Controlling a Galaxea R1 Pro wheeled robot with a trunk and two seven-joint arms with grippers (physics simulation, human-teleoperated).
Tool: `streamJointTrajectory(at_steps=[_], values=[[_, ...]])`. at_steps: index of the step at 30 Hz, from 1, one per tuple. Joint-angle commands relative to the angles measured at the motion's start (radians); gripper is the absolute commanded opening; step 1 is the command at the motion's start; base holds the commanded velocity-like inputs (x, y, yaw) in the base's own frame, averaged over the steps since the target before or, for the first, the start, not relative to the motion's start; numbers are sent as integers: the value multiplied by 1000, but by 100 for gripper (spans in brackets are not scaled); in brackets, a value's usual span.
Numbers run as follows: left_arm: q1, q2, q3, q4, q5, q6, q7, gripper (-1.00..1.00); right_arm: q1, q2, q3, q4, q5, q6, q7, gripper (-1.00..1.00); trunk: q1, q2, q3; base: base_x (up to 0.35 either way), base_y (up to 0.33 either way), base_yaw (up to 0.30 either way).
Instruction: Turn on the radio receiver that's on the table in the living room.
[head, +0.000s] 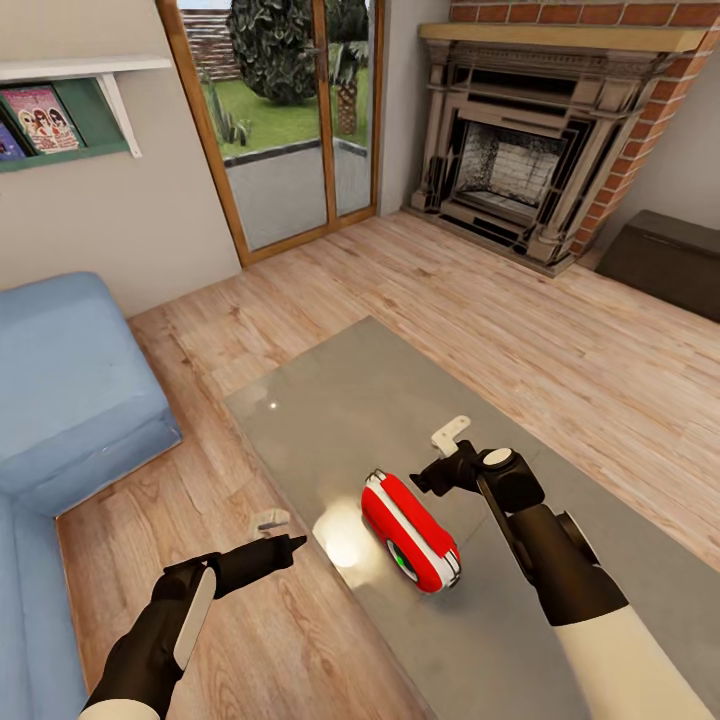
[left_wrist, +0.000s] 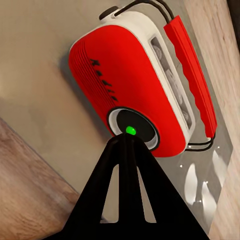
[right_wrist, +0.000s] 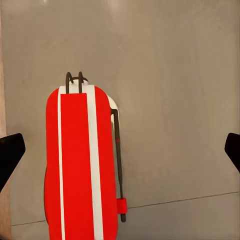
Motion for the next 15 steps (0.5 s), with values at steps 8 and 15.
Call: streamJointTrajectory(at_steps=[8, 15], values=[[0, 0, -1, 0, 0, 0, 0, -100, 0, 0, 0, 0, -1, -8, 1, 100, 0, 0, 0, 0, 0, 0], [0, 0, -2, 1, 0, 0, 0, -100, 0, 1, 0, -6, -1, -10, -1, 100, 0, 0, 8, 0, 0, 0]])
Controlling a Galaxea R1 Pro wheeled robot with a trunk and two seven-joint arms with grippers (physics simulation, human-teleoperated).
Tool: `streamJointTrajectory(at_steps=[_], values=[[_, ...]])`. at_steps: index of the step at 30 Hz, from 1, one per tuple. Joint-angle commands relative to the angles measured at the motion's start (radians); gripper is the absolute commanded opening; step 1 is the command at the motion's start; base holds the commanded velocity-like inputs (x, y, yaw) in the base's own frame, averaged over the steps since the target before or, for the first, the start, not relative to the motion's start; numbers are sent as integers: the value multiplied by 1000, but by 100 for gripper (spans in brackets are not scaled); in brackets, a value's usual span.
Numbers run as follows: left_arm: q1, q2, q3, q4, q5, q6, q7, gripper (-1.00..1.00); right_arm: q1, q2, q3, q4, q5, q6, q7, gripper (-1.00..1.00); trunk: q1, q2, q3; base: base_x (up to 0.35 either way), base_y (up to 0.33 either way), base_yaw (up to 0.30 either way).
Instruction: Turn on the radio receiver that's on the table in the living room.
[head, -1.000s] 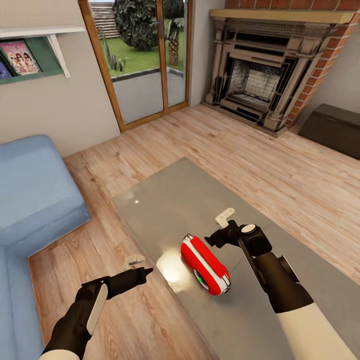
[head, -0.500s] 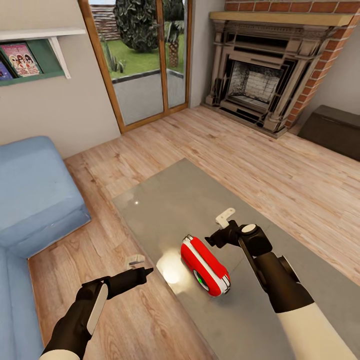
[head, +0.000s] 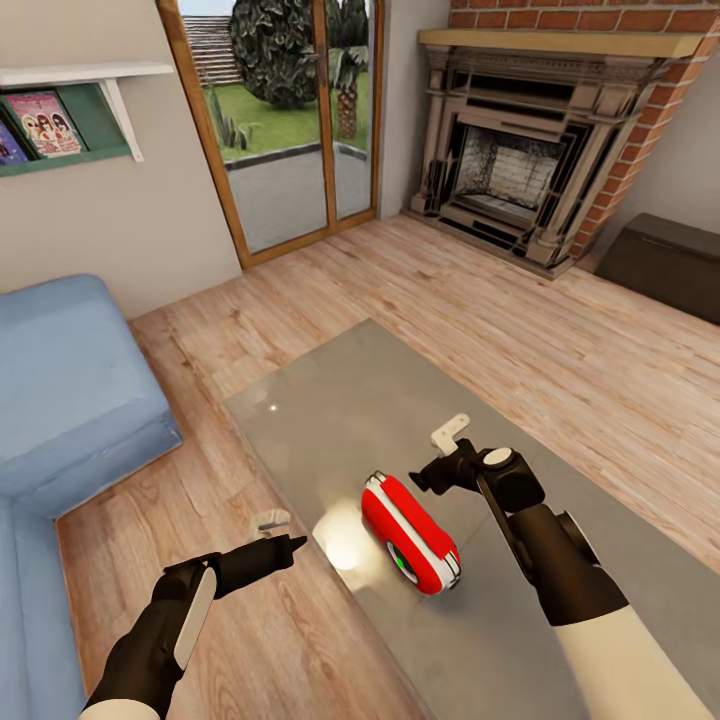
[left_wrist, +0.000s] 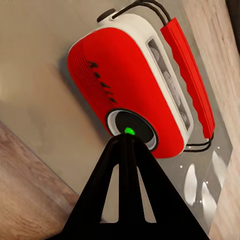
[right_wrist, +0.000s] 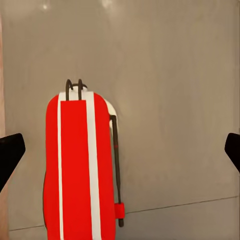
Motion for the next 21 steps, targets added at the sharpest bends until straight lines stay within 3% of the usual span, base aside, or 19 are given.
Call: streamJointTrajectory(at_steps=[1, 9, 15, 21], values=[[0, 0, 0, 0, 0, 0, 0, -100, 0, 0, 0, -2, 0, 0, 0, 100, 0, 0, 2, 0, 0, 0], [0, 0, -1, 1, -2, 2, 1, -100, 0, -3, -1, -4, 0, 4, 1, 100, 0, 0, 14, 0, 0, 0], [0, 1, -3, 1, -3, 10, -2, -100, 0, -4, -31, -5, 0, 6, 3, 100, 0, 0, 23, 0, 0, 0], [0, 3, -5, 1, -5, 25, -3, -100, 6, -12, -35, -5, 0, 3, 3, 100, 0, 0, 33, 0, 0, 0]])
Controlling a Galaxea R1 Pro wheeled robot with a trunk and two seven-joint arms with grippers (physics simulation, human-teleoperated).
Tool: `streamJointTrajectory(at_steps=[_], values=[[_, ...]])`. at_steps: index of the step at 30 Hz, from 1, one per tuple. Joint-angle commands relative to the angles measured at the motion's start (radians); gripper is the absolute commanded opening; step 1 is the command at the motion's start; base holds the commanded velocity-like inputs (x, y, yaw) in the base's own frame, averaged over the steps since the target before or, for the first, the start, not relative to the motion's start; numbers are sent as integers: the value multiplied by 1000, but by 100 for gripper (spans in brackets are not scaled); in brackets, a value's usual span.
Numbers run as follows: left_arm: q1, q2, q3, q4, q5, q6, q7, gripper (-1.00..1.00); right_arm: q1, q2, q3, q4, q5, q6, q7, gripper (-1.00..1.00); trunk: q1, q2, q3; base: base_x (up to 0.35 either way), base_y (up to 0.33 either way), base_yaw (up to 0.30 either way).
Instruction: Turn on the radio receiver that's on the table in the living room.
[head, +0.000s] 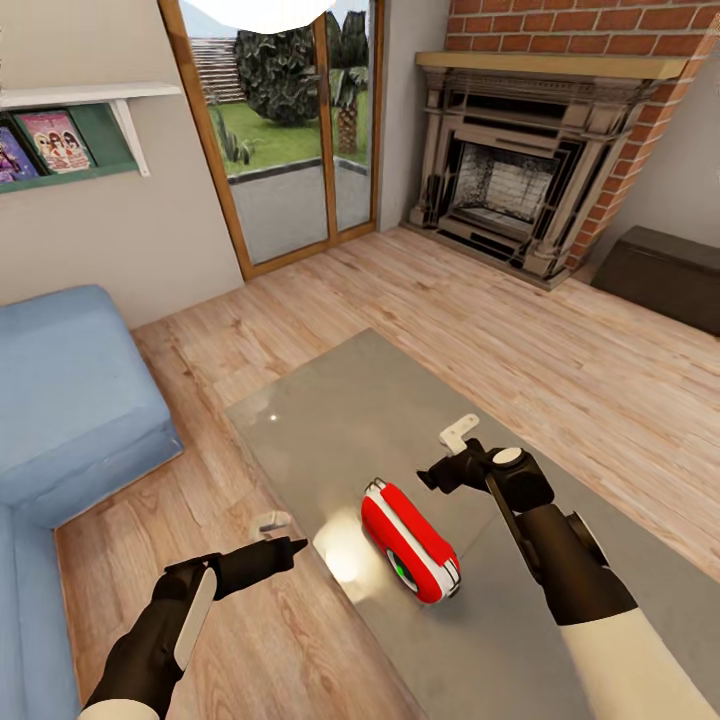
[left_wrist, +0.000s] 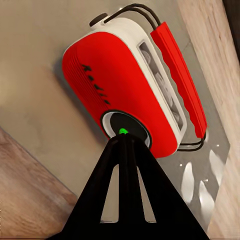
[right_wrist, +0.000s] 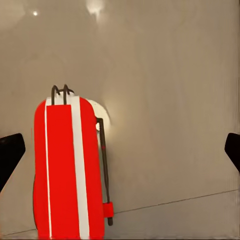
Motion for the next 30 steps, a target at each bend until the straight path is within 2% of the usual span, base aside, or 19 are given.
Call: streamJointTrajectory(at_steps=[1, 3, 5, 6, 8, 10, 13, 16, 17, 19, 25, 28, 30], values=[[0, 1, -1, 1, -3, 4, 0, -100, 10, -10, -1, 0, -1, -1, 0, 100, 0, 0, 2, 0, 0, 0], [0, 1, -1, 5, -13, 7, 1, -100, 32, -25, -2, 0, -1, -3, -2, 100, 0, 0, 5, 0, 0, 0], [0, 3, -1, 13, -47, 10, 1, -100, 64, -51, -18, 0, -1, -4, -2, 100, 0, 0, 8, 0, 0, 0], [0, 7, 0, 20, -85, 11, 1, -100, 85, -65, -47, 0, -1, -6, -1, 100, 0, 0, 10, 0, 0, 0], [0, 12, 1, 50, -133, 12, 1, -100, 115, -75, -90, 1, -1, -8, 0, 100, 0, 0, 13, 0, 0, 0], [0, 14, 2, 92, -159, 11, 1, -100, 140, -79, -118, 5, -1, -11, 2, 100, 0, 0, 16, 0, 0, 0], [0, 27, 5, 215, -195, 6, 15, -100, 197, -84, -173, 14, 0, -20, 2, 100, 0, 0, 21, 0, 0, 0], [0, 54, 4, 368, -212, -4, 83, -100, 274, -99, -224, 38, 1, -45, -2, 100, 0, 0, 25, 0, 0, 0], [0, 58, 3, 421, -214, -7, 117, -100, 302, -102, -232, 61, 2, -56, -5, 100, 0, 0, 27, 0, 0, 0], [0, 60, 3, 478, -216, -20, 144, -100, 327, -104, -243, 87, 2, -70, -11, 100, 0, 0, 30, 0, 0, 0], [0, 66, 4, 620, -216, -114, 163, -100, 397, -106, -313, 118, 3, -96, -14, 100, 0, 0, 40, 0, 0, 0], [0, 75, 3, 696, -216, -164, 174, -100, 450, -106, -326, 151, 3, -152, -17, 100, 0, 0, 44, 0, 0, 0], [0, 80, 3, 732, -216, -192, 184, -100, 465, -105, -328, 191, 3, -179, -21, 100, 0, 0, 48, 0, 0, 0]])
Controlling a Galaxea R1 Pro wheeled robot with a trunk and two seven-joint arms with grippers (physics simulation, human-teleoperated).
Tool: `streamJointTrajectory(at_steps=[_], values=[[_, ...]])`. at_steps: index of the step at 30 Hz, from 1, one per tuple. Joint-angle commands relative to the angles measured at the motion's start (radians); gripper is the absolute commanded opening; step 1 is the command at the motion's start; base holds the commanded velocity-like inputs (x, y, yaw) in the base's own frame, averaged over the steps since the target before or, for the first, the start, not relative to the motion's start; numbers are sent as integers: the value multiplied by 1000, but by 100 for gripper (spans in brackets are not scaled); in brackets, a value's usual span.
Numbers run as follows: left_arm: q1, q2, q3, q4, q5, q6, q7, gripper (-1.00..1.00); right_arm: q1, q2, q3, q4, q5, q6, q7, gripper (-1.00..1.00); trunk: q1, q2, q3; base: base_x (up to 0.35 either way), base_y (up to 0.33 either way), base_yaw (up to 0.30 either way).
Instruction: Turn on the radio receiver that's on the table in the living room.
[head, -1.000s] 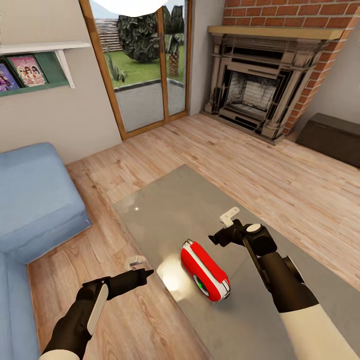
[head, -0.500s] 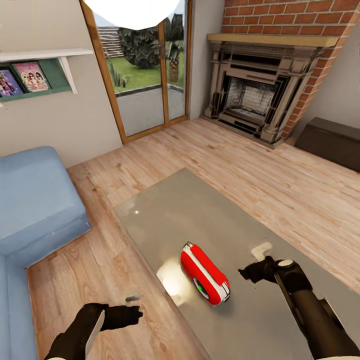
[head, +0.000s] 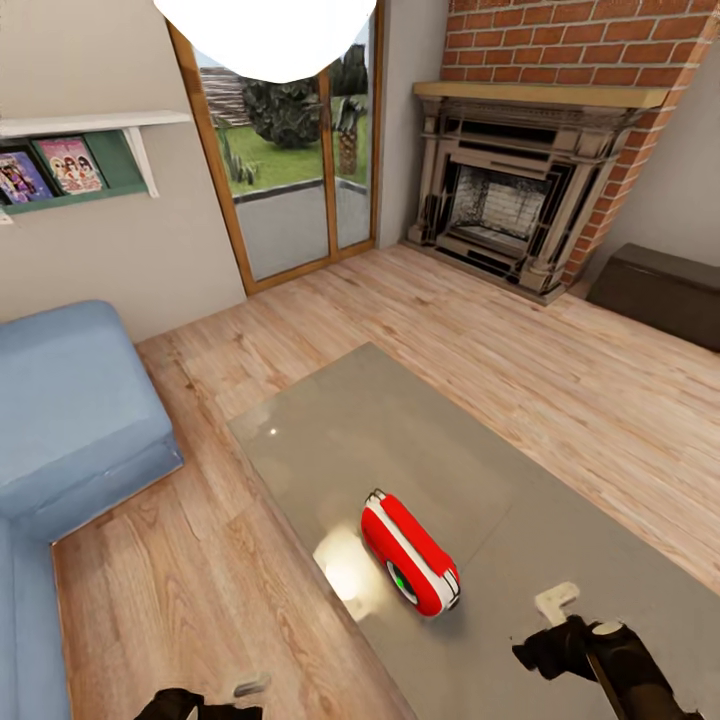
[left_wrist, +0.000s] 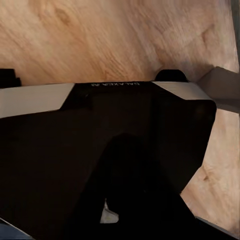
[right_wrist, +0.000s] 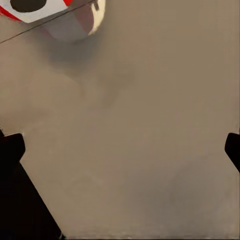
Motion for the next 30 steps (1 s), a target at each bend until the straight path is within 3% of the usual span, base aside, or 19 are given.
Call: streamJointTrajectory(at_steps=[1, 10, 11, 13, 16, 19, 20, 22, 25, 28, 30], values=[[0, 3, 0, 26, 1, -21, 8, -100, 6, 0, -1, 34, 0, -19, -6, 100, 0, 0, 2, 0, 0, 0], [0, 14, -2, 189, 1, -141, 86, -100, 17, 1, -2, 361, -3, -192, -97, 100, 0, 0, 16, 0, 0, 0], [0, 14, -2, 229, 1, -182, 93, -100, 18, 0, -2, 485, -3, -267, -126, 100, 0, 0, 18, 0, 0, 0], [0, 14, -3, 253, -1, -200, 96, -100, 18, 1, -2, 581, -5, -324, -164, 100, 0, 0, 21, 0, 0, 0], [0, 12, -3, 270, -13, -210, 114, -100, 18, 1, -2, 707, -7, -393, -207, 100, 0, 0, 25, 0, 0, 0], [0, 9, -3, 287, -23, -225, 177, -100, 18, 3, -3, 806, -8, -454, -256, 100, 0, 0, 30, 0, 0, 0], [1, 7, -3, 298, -26, -246, 216, -100, 18, 4, -3, 875, -9, -509, -306, 100, 0, 0, 32, 0, 0, 0], [5, 7, -3, 303, -28, -267, 238, -100, 18, 6, -3, 965, -9, -584, -352, 100, 0, 0, 35, 0, 0, 0], [5, 7, -3, 305, -29, -279, 248, -100, 18, 15, -3, 1063, -11, -671, -390, 100, 0, 0, 40, 0, 0, 0], [5, 6, -3, 305, -30, -293, 249, -100, 18, 18, -3, 1115, -13, -692, -402, 100, 0, 0, 44, 0, 0, 0], [6, 5, -3, 305, -30, -344, 251, -100, 18, 21, -3, 1189, -15, -746, -428, 100, 0, 0, 48, 0, 0, 0]])
